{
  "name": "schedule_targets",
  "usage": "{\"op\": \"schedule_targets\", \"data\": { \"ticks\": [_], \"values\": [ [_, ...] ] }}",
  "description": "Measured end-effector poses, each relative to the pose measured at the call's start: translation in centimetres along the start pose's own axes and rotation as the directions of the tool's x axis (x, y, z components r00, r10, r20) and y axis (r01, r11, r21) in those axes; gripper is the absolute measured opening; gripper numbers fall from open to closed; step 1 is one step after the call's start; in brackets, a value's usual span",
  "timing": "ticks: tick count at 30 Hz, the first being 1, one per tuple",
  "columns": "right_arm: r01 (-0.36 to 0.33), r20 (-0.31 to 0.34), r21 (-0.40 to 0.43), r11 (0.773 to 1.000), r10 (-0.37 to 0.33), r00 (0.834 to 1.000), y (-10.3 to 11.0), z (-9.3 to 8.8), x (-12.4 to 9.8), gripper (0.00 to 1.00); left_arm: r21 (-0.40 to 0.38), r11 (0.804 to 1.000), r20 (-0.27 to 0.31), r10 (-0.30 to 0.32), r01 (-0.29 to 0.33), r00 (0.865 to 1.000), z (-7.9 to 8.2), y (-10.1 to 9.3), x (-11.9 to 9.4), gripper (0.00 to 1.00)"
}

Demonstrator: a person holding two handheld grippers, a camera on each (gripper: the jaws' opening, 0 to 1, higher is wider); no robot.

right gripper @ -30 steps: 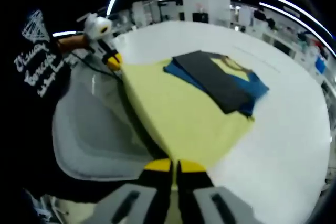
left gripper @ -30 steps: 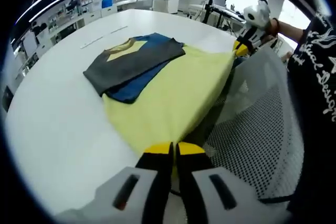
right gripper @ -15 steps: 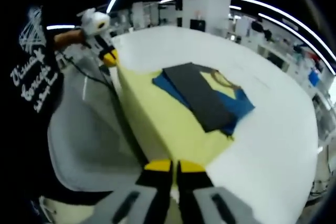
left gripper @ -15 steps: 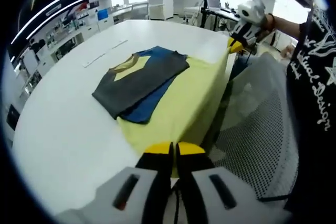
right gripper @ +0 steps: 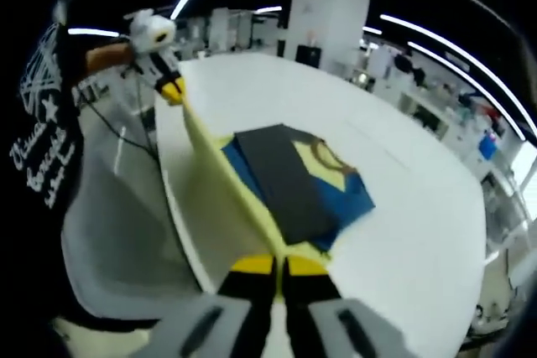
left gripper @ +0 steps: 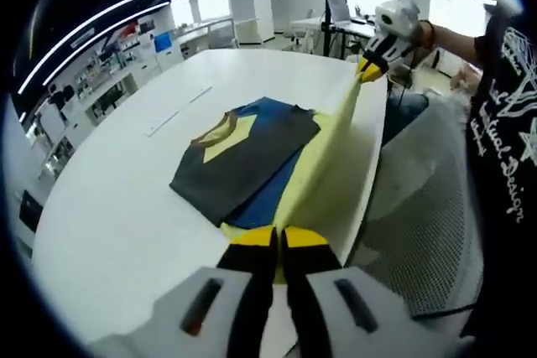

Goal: Fold the garment on the visible template until the final outline fits inside the template.

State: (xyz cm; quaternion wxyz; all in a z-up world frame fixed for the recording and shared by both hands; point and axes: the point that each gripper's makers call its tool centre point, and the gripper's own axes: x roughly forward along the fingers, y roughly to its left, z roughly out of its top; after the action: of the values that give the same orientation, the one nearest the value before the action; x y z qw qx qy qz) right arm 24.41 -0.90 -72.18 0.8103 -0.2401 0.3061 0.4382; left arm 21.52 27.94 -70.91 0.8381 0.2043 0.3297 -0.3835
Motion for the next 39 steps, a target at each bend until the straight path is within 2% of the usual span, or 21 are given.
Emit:
{"op": "schedule_targets", "data": {
  "ticks": [3,6,12,17,19,26,28,31,35,39],
  "values": [
    [0.015,0.004,-0.012,1.000,-0.015,1.000,-0.8,0.7,0.2,0.00,0.016,1.000,0.018,0.018,-0.018,1.000,1.0,1.1,0.1,0.00],
    [0.025,0.008,-0.023,0.999,-0.025,1.000,-1.7,1.4,0.5,0.00,0.081,0.996,0.030,0.036,-0.038,0.999,2.2,2.7,0.3,0.00],
    [0.059,0.020,-0.054,0.997,-0.058,0.998,-3.8,3.1,1.1,0.00,0.099,0.995,0.026,0.032,-0.035,0.999,3.5,4.5,1.1,0.00],
    [0.080,0.021,-0.040,0.996,-0.079,0.997,-6.0,4.0,1.8,0.00,0.075,0.996,0.028,0.039,-0.041,0.999,4.2,6.2,2.1,0.00],
    [0.085,0.020,-0.045,0.995,-0.084,0.996,-6.7,4.4,2.1,0.00,0.094,0.995,0.019,0.042,-0.044,0.999,4.5,6.3,2.5,0.00],
    [0.121,0.017,-0.013,0.993,-0.121,0.993,-9.4,5.8,3.6,0.00,0.085,0.993,0.041,0.080,-0.084,0.996,5.9,9.5,3.7,0.00],
    [0.144,0.008,0.001,0.990,-0.144,0.989,-10.4,6.0,4.0,0.00,0.088,0.990,0.050,0.103,-0.107,0.993,6.4,9.9,4.1,0.00],
    [0.183,-0.006,0.004,0.983,-0.183,0.983,-11.5,6.4,4.6,0.00,0.071,0.990,0.077,0.117,-0.122,0.990,7.3,11.5,4.7,0.00],
    [0.217,-0.018,0.018,0.976,-0.216,0.976,-12.8,7.1,5.5,0.00,0.059,0.989,0.068,0.130,-0.134,0.989,7.7,13.3,5.8,0.00],
    [0.257,-0.053,-0.003,0.966,-0.257,0.965,-14.1,7.0,6.6,0.00,0.041,0.991,0.066,0.123,-0.126,0.990,8.0,14.2,6.7,0.00]
  ]
}}
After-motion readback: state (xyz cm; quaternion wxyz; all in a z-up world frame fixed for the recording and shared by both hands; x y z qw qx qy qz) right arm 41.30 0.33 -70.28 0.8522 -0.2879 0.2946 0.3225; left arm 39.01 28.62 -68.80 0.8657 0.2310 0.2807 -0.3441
